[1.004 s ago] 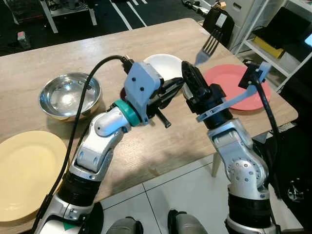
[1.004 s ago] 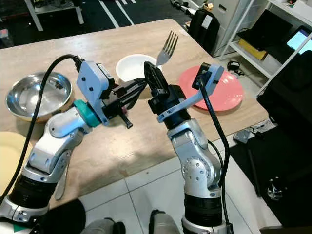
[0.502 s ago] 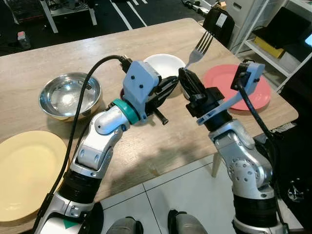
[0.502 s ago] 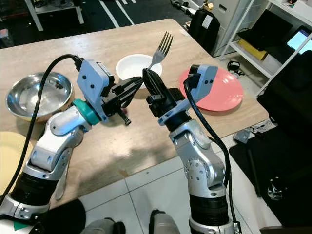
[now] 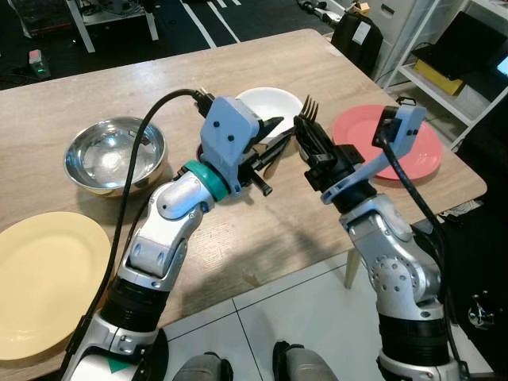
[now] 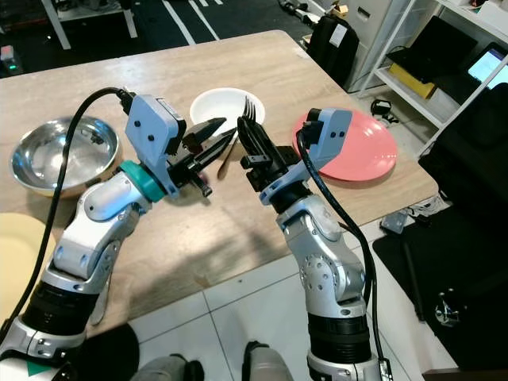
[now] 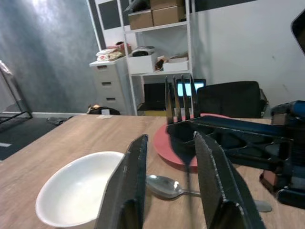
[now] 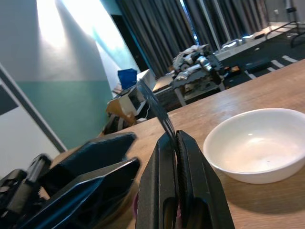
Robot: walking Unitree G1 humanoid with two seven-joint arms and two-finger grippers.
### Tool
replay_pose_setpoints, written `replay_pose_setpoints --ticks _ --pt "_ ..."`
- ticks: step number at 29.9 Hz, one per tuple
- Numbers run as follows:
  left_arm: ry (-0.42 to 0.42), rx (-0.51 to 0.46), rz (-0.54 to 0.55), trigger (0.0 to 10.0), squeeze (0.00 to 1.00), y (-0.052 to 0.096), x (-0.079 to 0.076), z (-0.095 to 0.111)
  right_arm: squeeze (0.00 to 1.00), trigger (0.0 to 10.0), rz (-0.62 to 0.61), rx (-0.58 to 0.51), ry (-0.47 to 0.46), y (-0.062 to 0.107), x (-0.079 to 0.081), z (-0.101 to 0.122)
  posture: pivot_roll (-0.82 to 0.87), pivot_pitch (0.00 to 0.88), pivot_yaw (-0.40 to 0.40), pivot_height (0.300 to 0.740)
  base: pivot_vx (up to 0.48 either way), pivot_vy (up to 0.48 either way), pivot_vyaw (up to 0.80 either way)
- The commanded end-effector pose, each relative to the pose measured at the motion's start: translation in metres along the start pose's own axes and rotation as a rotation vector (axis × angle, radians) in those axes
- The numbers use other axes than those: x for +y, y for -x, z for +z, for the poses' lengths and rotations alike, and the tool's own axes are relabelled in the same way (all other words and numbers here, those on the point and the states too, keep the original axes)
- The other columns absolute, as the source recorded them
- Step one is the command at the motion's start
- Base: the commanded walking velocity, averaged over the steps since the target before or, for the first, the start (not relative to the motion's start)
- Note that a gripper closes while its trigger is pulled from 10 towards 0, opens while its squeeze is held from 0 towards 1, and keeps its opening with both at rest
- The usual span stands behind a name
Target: Setting the table
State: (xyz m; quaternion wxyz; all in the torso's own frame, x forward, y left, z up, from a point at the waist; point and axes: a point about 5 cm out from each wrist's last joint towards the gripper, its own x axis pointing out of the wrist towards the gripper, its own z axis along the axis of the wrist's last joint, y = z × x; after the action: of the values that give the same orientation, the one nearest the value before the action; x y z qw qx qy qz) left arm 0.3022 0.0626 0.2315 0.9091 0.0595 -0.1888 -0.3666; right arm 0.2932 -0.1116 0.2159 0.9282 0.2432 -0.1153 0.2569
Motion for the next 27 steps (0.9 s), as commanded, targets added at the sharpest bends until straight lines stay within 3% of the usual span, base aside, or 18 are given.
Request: replay_pose_setpoints --ticks 1,2,3,7,14,16,17,19,20,21,27 --pt "0.006 0.000 0.026 10.0 0.93 0.004 0.003 0.002 0.00 0.0 -0.027 -0.007 -0.002 0.000 -0.004 0.001 0.01 0.032 0.045 0.740 0.000 0.000 0.00" --pt "0.006 0.000 0.026 10.0 0.93 0.004 0.003 0.002 0.00 0.0 -0.027 -0.007 -0.002 0.000 -0.004 0.001 0.01 0.032 0.045 0.740 0.000 0.000 0.00" --pt "0.013 -0.004 0.037 10.0 0.00 0.006 0.005 0.004 0.00 0.0 -0.044 -0.013 0.003 0.000 -0.007 0.002 0.01 0.037 0.048 0.740 0.000 0.000 0.00" --pt "0.049 0.019 0.055 10.0 0.00 0.025 0.012 0.005 0.00 0.0 -0.123 -0.036 0.062 0.002 -0.030 0.014 0.03 0.045 0.037 0.740 0.000 0.000 0.00" --pt "0.045 0.038 0.095 10.0 0.00 0.032 0.016 0.004 0.00 0.0 -0.146 -0.035 0.139 0.000 -0.040 0.022 0.04 0.045 0.029 0.740 0.000 0.000 0.00" --pt "0.035 0.048 0.127 10.0 0.00 0.034 0.020 0.003 0.00 0.0 -0.141 -0.008 0.270 -0.002 -0.045 0.030 0.05 0.047 0.017 0.740 0.000 0.000 0.00" --pt "0.035 0.048 0.127 10.0 0.00 0.034 0.020 0.003 0.00 0.0 -0.141 -0.008 0.270 -0.002 -0.045 0.030 0.05 0.047 0.017 0.740 0.000 0.000 0.00" --pt "0.027 0.065 0.156 10.0 0.00 0.036 0.025 0.000 0.00 0.0 -0.100 0.029 0.381 -0.005 -0.047 0.042 0.06 0.047 0.011 0.740 0.000 0.000 0.00" --pt "0.025 0.071 0.164 10.0 0.00 0.038 0.026 -0.001 0.00 2.7 -0.076 0.037 0.405 -0.005 -0.046 0.047 0.06 0.047 0.011 0.740 0.000 0.000 0.00" --pt "0.026 0.078 0.173 10.0 0.00 0.039 0.028 -0.002 0.00 10.0 -0.060 0.041 0.435 -0.004 -0.047 0.053 0.05 0.048 0.009 0.740 0.000 0.000 0.00" --pt "0.033 0.095 0.185 10.0 0.00 0.042 0.031 -0.002 0.00 10.0 -0.064 0.040 0.495 0.000 -0.054 0.065 0.05 0.050 0.012 0.740 0.000 0.000 0.00"
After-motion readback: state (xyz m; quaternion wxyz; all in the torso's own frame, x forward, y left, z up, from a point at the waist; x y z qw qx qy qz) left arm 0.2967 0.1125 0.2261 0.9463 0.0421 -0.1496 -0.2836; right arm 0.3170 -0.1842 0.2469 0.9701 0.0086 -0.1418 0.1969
